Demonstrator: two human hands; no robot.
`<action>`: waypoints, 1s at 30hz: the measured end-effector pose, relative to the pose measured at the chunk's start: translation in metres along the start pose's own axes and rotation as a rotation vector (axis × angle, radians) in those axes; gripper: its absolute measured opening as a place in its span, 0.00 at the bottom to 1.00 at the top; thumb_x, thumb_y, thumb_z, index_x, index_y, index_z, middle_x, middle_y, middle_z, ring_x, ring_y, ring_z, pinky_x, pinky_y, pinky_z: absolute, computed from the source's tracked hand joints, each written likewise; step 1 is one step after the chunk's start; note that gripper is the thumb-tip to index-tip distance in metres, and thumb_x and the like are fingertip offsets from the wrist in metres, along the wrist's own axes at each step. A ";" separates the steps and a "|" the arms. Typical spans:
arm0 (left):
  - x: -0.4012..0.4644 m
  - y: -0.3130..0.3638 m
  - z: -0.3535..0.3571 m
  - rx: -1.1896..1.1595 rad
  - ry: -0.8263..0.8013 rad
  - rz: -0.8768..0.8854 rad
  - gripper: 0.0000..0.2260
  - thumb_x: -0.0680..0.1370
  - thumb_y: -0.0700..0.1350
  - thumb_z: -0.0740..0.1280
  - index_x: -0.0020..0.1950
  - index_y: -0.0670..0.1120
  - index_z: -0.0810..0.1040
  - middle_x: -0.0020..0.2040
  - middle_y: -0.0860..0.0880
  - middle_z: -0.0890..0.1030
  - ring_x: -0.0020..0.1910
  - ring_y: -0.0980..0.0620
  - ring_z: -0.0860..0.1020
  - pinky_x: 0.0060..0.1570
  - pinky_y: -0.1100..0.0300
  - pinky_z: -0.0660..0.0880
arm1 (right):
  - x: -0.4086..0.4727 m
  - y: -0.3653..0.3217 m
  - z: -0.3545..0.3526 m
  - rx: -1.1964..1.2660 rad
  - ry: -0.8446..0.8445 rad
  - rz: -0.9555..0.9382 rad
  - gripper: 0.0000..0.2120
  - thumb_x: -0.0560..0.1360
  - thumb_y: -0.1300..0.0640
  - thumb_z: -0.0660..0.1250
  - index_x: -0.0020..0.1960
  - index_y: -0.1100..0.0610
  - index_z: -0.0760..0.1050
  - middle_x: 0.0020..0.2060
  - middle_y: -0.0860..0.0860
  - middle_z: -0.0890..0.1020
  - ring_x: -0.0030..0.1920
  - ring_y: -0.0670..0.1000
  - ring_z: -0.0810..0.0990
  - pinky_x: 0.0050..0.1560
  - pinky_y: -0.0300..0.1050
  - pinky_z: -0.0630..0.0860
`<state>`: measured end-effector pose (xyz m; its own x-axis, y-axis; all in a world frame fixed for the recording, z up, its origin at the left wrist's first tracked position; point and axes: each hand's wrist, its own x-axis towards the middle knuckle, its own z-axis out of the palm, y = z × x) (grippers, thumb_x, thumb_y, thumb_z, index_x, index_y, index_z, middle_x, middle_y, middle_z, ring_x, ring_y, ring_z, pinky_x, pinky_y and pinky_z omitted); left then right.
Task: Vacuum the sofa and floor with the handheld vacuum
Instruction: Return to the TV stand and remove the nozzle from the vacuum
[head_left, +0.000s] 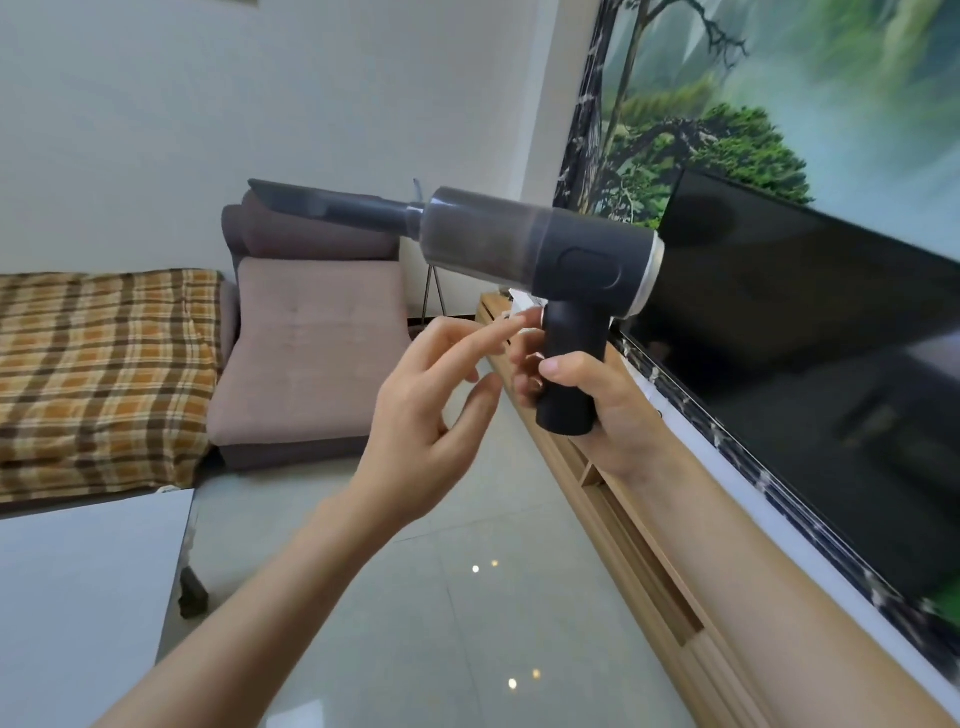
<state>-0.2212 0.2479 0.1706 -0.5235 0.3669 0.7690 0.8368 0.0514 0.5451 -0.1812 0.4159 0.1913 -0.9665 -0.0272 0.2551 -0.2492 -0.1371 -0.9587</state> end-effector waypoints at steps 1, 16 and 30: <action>0.000 0.001 0.001 -0.003 -0.011 0.000 0.18 0.79 0.42 0.59 0.68 0.46 0.74 0.51 0.51 0.74 0.50 0.52 0.74 0.50 0.65 0.71 | -0.001 0.000 0.000 0.002 -0.003 0.011 0.08 0.70 0.63 0.61 0.48 0.59 0.74 0.39 0.51 0.78 0.38 0.47 0.77 0.40 0.41 0.77; -0.011 -0.001 0.001 -0.235 -0.114 -0.263 0.19 0.77 0.46 0.63 0.67 0.60 0.73 0.53 0.59 0.70 0.58 0.54 0.71 0.58 0.56 0.72 | -0.011 0.009 0.009 0.009 -0.063 0.076 0.04 0.65 0.54 0.66 0.34 0.52 0.79 0.30 0.51 0.74 0.32 0.48 0.74 0.36 0.39 0.75; -0.003 -0.001 -0.017 -0.260 -0.305 -0.391 0.19 0.74 0.47 0.64 0.61 0.67 0.74 0.52 0.60 0.69 0.56 0.61 0.68 0.57 0.70 0.67 | -0.010 0.011 0.006 -0.013 -0.162 0.100 0.04 0.67 0.54 0.64 0.36 0.52 0.77 0.29 0.52 0.74 0.30 0.48 0.74 0.35 0.38 0.73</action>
<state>-0.2229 0.2315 0.1737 -0.6843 0.6206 0.3828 0.5024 0.0208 0.8644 -0.1745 0.4088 0.1786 -0.9644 -0.1990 0.1742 -0.1541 -0.1125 -0.9816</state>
